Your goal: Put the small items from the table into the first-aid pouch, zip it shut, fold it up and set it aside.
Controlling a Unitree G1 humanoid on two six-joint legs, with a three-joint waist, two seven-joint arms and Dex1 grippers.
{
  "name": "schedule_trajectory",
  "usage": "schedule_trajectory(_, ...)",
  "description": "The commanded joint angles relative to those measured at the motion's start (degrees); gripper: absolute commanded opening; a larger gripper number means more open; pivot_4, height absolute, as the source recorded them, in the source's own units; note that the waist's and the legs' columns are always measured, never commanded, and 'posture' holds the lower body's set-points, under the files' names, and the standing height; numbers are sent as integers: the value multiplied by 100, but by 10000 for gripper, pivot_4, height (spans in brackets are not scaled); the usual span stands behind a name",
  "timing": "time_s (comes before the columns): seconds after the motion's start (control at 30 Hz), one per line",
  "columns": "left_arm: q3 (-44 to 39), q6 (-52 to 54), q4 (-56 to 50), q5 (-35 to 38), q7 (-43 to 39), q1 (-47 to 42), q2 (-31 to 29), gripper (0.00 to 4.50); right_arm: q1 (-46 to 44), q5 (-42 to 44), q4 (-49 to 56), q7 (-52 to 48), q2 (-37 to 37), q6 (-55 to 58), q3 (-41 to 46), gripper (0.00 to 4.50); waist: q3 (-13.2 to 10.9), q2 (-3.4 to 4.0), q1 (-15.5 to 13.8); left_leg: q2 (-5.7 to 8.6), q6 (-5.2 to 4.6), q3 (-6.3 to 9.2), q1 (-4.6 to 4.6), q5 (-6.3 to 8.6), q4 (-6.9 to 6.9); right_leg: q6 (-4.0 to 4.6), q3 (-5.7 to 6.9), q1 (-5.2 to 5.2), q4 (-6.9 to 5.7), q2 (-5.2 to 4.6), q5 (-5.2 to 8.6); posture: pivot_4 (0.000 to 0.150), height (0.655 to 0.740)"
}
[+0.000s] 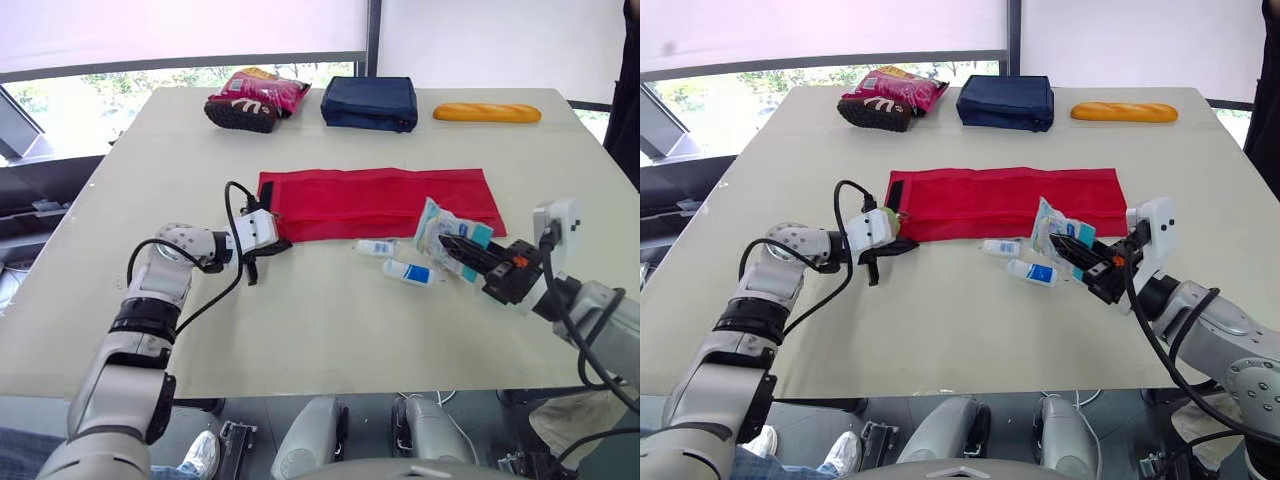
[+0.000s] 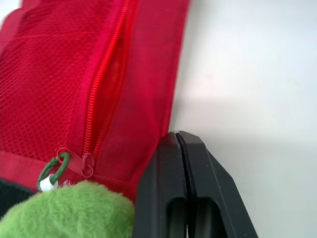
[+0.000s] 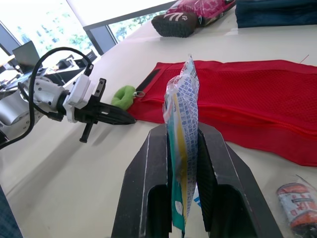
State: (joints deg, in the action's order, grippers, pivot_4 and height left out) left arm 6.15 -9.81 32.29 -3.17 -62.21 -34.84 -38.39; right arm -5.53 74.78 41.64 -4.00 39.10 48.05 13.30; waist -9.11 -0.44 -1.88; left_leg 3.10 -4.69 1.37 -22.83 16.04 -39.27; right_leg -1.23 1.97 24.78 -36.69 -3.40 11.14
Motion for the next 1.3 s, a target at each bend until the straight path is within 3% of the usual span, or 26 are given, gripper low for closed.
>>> schedule_trajectory(0.03, -358, 198, -538, 260, 372, 76, -25, 98, -92, 47, 98, -25, 76, -126, 81, 1530, -3, -5, 3, 0, 0, 0, 0, 0, 0, 0, 0, 0, -1, 0, 0, 1500, 7395)
schedule_trajectory(0.13, -447, 92, -601, 268, 722, 115, 53, 8643, -107, 38, 95, -28, 67, -127, 56, 1530, -3, -5, 2, 0, 2, 1, 0, -1, 1, 0, 1, 1, -1, 1, 0, 1500, 7395)
schedule_trajectory(0.27, -430, -23, -513, 146, 1179, -7, 255, 26555, -165, 23, 71, -53, 54, -122, 8, 1530, -3, -6, -11, 1, 2, 1, 0, -1, 1, 0, 1, 1, 0, 0, 0, 1500, 7395)
schedule_trajectory(0.53, 231, -549, 600, -835, 1892, -645, 347, 26555, -258, -37, -1, -80, 35, -139, -48, 1530, -7, -11, -24, 4, 2, 0, 0, -1, 1, 0, 1, 0, -1, 2, -1, 1500, 7395)
schedule_trajectory(0.83, 411, -791, 1658, -1118, 2335, -1214, 504, 26555, -131, -46, 88, -11, 13, -204, -19, 1530, -7, -13, -15, 5, 1, 0, 0, -1, 1, -4, 3, 1, -2, 4, -3, 1500, 7395)
schedule_trajectory(0.93, 439, -846, 1923, -1109, 2353, -1360, 651, 19311, -119, -55, 93, -1, 9, -233, -36, 1530, -7, -13, -13, 5, 1, 0, 0, -1, 1, -4, 3, 1, -3, 4, -3, 1500, 7395)
schedule_trajectory(1.07, 463, -987, 2072, -1050, 2145, -1454, 717, 1421, -123, -83, 95, -19, 41, -237, -38, 1530, -7, -13, -29, 5, 1, 0, -1, -1, 0, -4, 3, 0, -3, 3, -3, 1500, 7395)
schedule_trajectory(1.3, 248, -572, 1335, -554, 1289, -1125, 398, 596, 7, 50, 181, 151, 38, -201, -62, 1530, -7, -13, -9, 5, 1, 0, -1, -1, 0, -4, 2, 0, -2, 3, -3, 1500, 7395)
